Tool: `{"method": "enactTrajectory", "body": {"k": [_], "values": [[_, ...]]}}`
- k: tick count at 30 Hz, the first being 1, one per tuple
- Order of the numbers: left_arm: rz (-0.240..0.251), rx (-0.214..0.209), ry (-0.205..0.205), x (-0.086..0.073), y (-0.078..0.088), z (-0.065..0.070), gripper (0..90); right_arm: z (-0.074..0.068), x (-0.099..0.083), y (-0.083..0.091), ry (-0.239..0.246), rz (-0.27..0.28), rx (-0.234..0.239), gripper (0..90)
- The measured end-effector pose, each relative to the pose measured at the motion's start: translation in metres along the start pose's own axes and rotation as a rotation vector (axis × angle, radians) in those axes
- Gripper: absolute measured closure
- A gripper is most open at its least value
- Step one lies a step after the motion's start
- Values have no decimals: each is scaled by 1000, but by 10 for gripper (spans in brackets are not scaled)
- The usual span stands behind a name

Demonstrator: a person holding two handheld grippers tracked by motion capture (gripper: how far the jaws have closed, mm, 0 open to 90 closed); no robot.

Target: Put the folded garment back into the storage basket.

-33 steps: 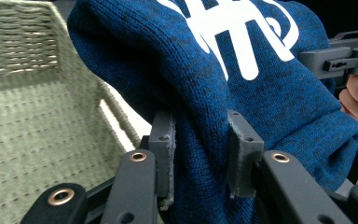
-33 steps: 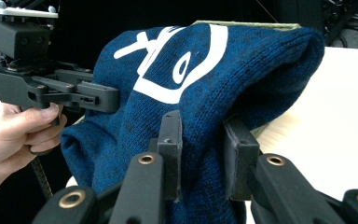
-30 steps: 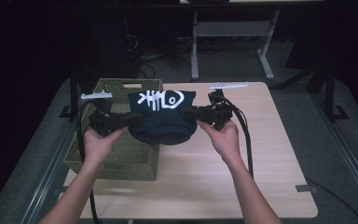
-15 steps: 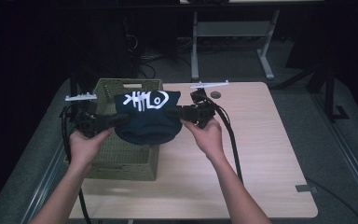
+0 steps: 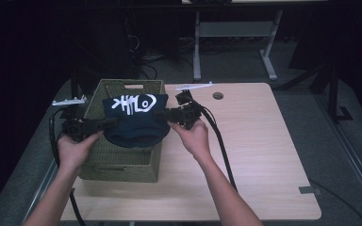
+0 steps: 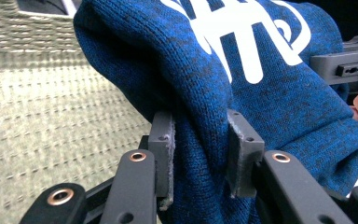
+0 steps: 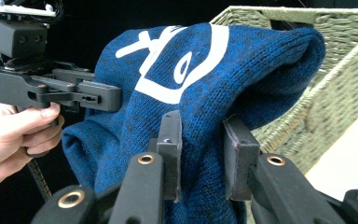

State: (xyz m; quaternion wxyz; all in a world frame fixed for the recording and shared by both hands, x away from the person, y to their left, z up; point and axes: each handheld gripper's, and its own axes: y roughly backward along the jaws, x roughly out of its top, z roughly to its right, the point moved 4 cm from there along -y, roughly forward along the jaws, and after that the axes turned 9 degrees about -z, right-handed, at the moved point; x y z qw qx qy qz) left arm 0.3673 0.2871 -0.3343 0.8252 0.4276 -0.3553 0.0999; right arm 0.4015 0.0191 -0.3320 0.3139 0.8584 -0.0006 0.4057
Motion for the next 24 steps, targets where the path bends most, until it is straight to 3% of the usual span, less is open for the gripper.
{"method": "enactTrajectory", "body": {"k": [13,24], "values": [[-3,29,30,-9,12,-23,670,-7,4,-28,11,-13,12,716],[-28,58,51,-18,12,-41,670,-12,3,-47,4,-22,14,713]]}}
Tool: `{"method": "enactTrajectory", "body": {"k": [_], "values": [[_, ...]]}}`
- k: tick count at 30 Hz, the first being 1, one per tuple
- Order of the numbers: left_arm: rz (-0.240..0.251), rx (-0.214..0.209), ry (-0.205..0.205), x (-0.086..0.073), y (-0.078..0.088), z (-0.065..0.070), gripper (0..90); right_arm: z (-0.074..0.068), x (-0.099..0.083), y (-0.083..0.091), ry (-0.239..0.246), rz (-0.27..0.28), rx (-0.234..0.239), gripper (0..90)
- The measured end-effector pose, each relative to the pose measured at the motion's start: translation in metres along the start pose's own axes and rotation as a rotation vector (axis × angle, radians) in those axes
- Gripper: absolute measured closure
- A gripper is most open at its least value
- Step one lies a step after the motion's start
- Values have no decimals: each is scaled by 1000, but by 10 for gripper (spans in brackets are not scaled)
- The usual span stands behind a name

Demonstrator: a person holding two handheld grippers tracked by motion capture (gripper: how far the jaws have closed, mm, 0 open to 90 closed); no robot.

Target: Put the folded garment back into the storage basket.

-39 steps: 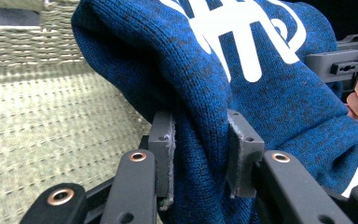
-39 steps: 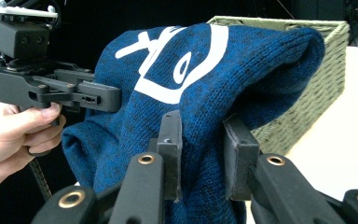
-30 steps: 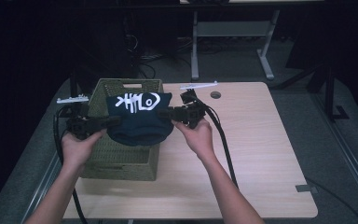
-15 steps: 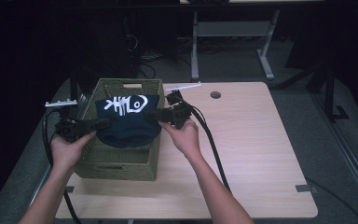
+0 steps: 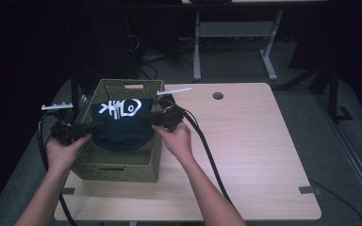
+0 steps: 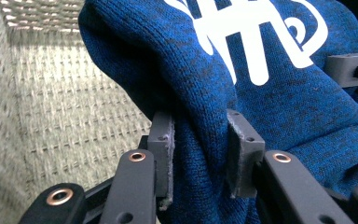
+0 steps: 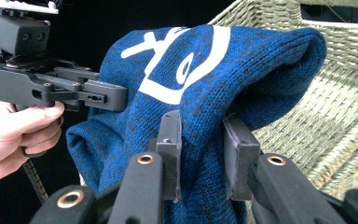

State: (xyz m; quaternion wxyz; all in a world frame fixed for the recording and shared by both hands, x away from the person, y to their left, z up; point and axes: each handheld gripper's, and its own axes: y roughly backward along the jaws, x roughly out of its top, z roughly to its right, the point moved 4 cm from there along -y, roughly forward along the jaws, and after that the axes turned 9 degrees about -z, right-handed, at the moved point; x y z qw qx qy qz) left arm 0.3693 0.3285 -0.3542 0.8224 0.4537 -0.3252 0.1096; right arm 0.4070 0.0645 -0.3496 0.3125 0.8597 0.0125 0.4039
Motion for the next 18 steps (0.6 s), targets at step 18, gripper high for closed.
{"method": "enactTrajectory", "body": {"k": [18], "values": [[-55,42,42,-13,-12,-27,661,4,-14,-31,-18,-40,-10,706]]}}
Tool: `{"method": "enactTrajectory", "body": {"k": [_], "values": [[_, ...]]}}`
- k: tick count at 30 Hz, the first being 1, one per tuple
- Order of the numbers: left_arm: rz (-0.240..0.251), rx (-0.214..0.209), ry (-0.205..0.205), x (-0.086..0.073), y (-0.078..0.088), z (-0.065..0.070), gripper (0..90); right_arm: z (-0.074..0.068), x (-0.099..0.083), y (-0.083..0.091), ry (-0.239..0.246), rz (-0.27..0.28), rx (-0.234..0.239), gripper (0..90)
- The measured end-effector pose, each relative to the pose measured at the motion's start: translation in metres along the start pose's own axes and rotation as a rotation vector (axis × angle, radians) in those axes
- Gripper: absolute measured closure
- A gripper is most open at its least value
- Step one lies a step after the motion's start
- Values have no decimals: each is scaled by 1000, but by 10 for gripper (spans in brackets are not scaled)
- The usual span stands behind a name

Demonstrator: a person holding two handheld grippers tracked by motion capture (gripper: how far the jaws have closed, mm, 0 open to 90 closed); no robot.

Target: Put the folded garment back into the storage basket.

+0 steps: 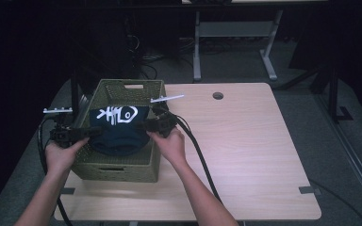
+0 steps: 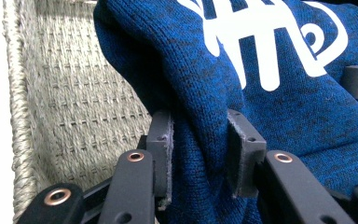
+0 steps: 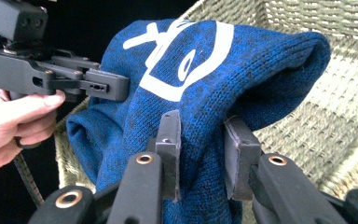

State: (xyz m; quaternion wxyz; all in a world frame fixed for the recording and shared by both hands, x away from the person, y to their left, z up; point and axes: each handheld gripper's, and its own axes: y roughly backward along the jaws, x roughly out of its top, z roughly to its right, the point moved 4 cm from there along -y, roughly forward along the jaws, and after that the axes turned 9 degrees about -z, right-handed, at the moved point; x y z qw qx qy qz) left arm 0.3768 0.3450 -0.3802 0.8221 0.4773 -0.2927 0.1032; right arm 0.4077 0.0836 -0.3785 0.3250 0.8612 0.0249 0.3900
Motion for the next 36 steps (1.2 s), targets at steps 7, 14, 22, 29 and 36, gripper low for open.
{"method": "enactTrajectory", "body": {"k": [7,14,22,29,36], "values": [[-19,15,-10,0,-5,-1,658,3,-4,-3,-10,-16,-11,700],[-16,10,-12,1,-7,-1,655,5,-6,-2,-9,-23,-11,690],[-18,18,-17,2,-9,-1,655,6,-7,0,-1,-27,-23,690],[-25,126,-9,3,-8,-13,556,9,-6,-1,-1,-49,-103,474],[5,134,-24,7,0,-14,542,11,-4,13,24,-47,-122,457]]}}
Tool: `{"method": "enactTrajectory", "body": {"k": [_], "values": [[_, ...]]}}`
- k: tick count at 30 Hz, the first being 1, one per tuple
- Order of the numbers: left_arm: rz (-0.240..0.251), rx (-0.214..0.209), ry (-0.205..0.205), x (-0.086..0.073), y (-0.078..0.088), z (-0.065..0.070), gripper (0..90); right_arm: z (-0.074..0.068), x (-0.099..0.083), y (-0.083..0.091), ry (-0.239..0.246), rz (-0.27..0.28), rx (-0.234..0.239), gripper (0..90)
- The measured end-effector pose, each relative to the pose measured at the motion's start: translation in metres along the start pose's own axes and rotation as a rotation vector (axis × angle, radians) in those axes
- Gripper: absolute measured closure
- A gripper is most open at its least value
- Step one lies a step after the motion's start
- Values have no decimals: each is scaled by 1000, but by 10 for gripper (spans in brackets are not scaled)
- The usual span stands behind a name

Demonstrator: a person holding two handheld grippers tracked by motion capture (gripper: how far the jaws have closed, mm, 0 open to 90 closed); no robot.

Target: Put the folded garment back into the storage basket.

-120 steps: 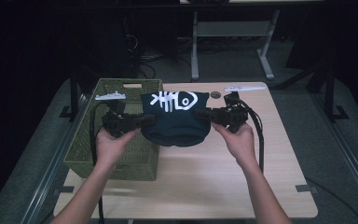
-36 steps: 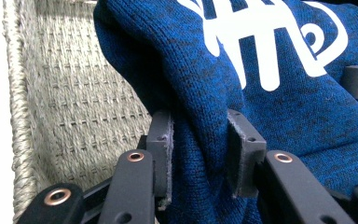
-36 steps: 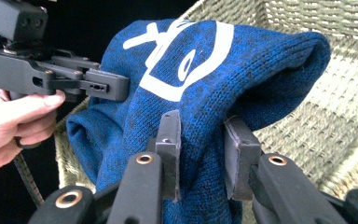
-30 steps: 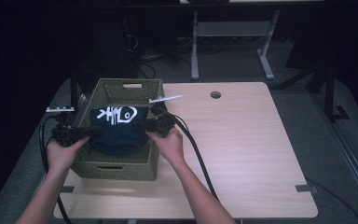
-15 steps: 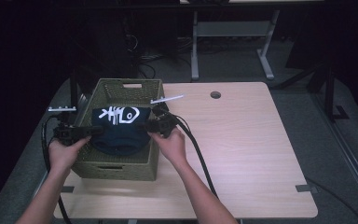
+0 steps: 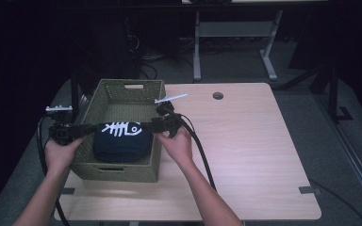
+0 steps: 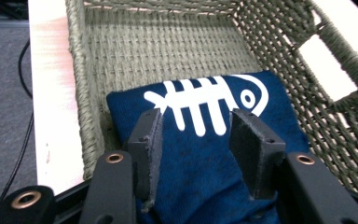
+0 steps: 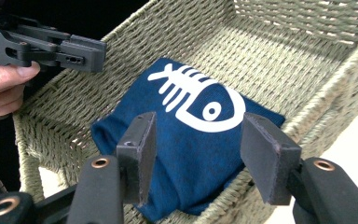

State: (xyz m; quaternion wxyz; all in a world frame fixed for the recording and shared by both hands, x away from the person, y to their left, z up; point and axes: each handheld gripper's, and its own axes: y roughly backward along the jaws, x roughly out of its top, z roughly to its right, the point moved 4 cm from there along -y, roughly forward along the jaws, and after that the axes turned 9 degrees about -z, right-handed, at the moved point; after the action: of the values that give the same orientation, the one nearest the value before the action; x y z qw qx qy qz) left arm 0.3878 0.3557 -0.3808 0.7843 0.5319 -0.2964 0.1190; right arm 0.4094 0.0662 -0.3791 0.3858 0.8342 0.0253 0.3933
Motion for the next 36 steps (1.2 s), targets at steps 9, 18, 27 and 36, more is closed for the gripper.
{"method": "enactTrajectory", "body": {"k": [9,18,27,36], "values": [[45,-80,-30,5,4,23,538,8,-2,26,-5,55,37,445],[78,-145,-81,12,6,53,522,25,-11,58,-9,103,34,409],[103,-228,-102,14,8,80,489,42,-24,85,-9,128,9,379],[101,-274,-131,17,6,103,456,57,-37,106,-17,151,4,358]]}}
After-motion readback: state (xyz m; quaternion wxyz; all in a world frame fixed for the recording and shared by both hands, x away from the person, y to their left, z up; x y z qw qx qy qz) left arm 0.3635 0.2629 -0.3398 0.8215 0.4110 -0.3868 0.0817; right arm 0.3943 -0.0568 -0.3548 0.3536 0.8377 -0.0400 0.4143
